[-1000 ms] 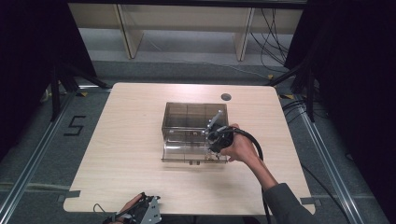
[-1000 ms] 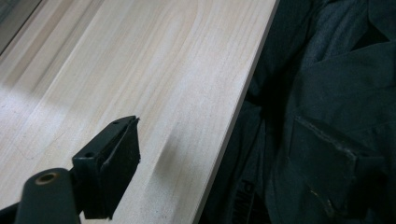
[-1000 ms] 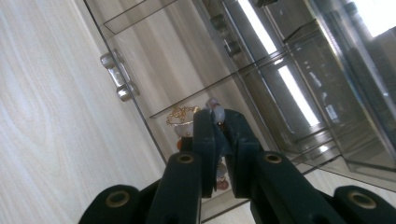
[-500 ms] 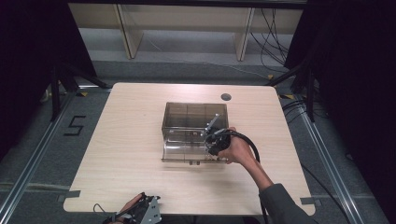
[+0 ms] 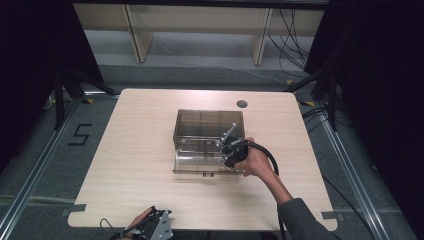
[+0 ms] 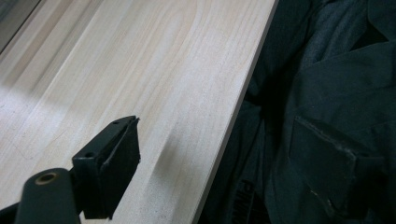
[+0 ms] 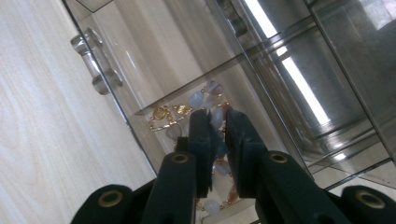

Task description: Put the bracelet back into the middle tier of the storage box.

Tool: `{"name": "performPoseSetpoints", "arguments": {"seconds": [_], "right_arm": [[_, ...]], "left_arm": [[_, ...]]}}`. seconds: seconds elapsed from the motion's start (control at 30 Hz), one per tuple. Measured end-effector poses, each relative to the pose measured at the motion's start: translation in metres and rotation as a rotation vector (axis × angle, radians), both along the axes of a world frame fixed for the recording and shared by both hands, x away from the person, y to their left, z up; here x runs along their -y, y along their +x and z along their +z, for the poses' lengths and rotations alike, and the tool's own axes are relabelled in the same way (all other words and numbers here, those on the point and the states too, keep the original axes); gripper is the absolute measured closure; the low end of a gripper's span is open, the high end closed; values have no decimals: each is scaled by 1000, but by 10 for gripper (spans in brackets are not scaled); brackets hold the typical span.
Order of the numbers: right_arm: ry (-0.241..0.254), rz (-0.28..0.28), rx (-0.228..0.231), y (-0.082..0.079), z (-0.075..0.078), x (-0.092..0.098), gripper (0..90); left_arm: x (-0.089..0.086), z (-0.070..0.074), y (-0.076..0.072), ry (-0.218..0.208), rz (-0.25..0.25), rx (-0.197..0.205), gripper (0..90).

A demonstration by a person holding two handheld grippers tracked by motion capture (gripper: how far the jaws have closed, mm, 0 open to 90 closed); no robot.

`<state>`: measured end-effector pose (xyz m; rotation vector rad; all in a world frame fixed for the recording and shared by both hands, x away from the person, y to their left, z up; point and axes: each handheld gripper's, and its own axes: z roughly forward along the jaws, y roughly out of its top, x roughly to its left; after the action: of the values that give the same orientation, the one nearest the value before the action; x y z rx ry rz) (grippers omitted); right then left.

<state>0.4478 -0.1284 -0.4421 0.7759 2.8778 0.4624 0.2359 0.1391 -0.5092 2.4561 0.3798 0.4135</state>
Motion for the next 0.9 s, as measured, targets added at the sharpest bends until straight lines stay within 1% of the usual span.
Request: {"name": "performPoseSetpoints", "arguments": {"seconds": [0.03,0.07,0.13,0.2,0.23,0.27,0.3,0.33,0.37,0.4,0.43,0.47,0.5,0.57,0.6,0.63,0.73,0.77,0.87,0.9], "right_arm": [[3,-15,-3,-1,0,0,781],[7,-6,4,-1,0,1,773],[16,-11,6,-2,1,2,753],[25,-12,12,-2,3,3,742],[28,-35,15,-4,5,4,729],[36,-24,22,-3,8,5,711],[50,-29,35,-3,11,8,674],[50,-29,35,-3,11,8,674],[65,-53,50,-4,15,10,628],[76,-50,53,-4,17,11,603],[84,-60,61,-5,18,12,579],[84,-60,61,-5,18,12,579],[98,-67,73,-5,21,15,541],[103,-73,81,-6,22,16,530],[140,-88,75,-8,24,18,498],[150,-83,79,-9,25,19,486],[160,-91,85,-11,26,21,462],[175,-99,85,-13,26,23,446],[183,-108,80,-15,25,25,423],[193,-116,96,-17,25,28,410]], "left_arm": [[0,-1,-1,3,6,23,163],[0,0,0,14,0,11,163],[0,0,0,1,7,9,162],[0,0,0,0,7,7,162],[0,0,-1,-2,5,7,162],[0,0,0,13,1,13,162],[0,0,0,7,5,11,162],[0,0,0,7,5,11,163],[0,0,0,6,6,16,162],[0,0,-1,2,4,9,162],[0,0,0,16,1,12,162],[0,0,0,16,1,12,162],[0,0,0,17,0,11,163],[0,0,0,10,3,12,162],[0,0,0,16,2,14,162],[0,0,0,17,2,14,162],[0,0,0,16,1,11,162],[0,-1,0,9,6,24,162],[0,-1,0,5,8,23,162],[0,0,0,16,2,14,162]]}}
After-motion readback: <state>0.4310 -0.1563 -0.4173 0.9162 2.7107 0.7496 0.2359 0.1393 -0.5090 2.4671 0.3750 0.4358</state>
